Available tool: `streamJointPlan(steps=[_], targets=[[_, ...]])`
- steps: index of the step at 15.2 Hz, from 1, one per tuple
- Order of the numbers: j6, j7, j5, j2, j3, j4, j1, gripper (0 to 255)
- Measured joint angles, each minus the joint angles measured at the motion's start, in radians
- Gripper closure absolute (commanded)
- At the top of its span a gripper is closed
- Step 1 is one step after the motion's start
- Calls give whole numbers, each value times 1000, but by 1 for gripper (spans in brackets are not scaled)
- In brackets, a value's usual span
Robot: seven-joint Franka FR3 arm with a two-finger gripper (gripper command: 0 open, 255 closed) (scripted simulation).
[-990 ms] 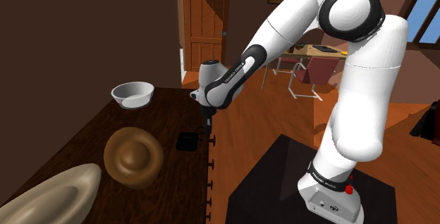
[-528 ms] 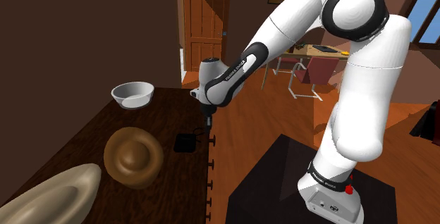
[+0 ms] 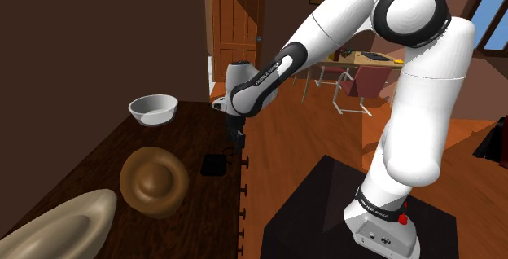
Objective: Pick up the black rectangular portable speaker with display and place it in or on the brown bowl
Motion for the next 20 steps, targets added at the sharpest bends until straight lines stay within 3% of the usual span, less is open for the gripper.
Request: streamJointPlan(steps=[2, 4, 10, 16, 17, 20], targets=[[-17, -342, 47, 15, 43, 37, -31, 0], [-7, -451, 60, 30, 58, 44, -37, 0], [62, -488, 60, 96, 65, 40, -36, 0], [70, -487, 59, 105, 65, 42, -35, 0], [70, -487, 59, 105, 65, 42, -35, 255], [61, -487, 59, 100, 65, 42, -34, 255]])
